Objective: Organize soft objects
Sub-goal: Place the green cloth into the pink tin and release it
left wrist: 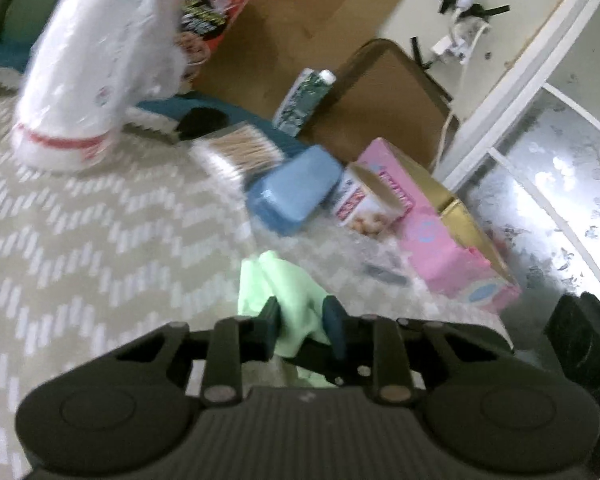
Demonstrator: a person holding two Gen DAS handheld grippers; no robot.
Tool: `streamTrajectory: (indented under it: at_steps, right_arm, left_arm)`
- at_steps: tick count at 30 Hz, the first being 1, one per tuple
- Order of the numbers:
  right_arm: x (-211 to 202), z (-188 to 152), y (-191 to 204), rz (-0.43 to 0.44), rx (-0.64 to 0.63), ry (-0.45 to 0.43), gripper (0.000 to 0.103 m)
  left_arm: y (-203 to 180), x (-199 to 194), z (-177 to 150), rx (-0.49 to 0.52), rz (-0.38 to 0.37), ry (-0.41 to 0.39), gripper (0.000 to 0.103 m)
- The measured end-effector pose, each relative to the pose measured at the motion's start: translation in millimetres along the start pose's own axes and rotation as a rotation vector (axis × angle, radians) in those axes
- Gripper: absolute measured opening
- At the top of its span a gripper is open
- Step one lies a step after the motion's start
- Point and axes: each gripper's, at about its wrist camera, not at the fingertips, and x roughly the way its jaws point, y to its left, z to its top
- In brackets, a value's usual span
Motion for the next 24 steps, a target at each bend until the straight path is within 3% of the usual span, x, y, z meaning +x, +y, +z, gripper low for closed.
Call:
streamTrajectory:
  at_steps: [8, 17, 24]
  right_arm:
    - [-41.3, 0.8, -25.5, -0.142, 0.022, -0.166, 0.009]
    - [-97.5, -3.9, -90.6, -0.366, 0.144, -0.315, 0.009]
    - [-127.6, -16.5, -139.8, -0.503, 0.241, -0.376, 0.01]
  left_arm:
    - [-66.0, 35.7, 30.9, 0.147, -0.05, 0.004, 0.023]
    - [-165.0, 112.0, 65.6, 0.332, -0.186, 0.052, 0.023]
    - [-224.5, 173.4, 68.7, 0.433, -0.205, 0.089, 0.023]
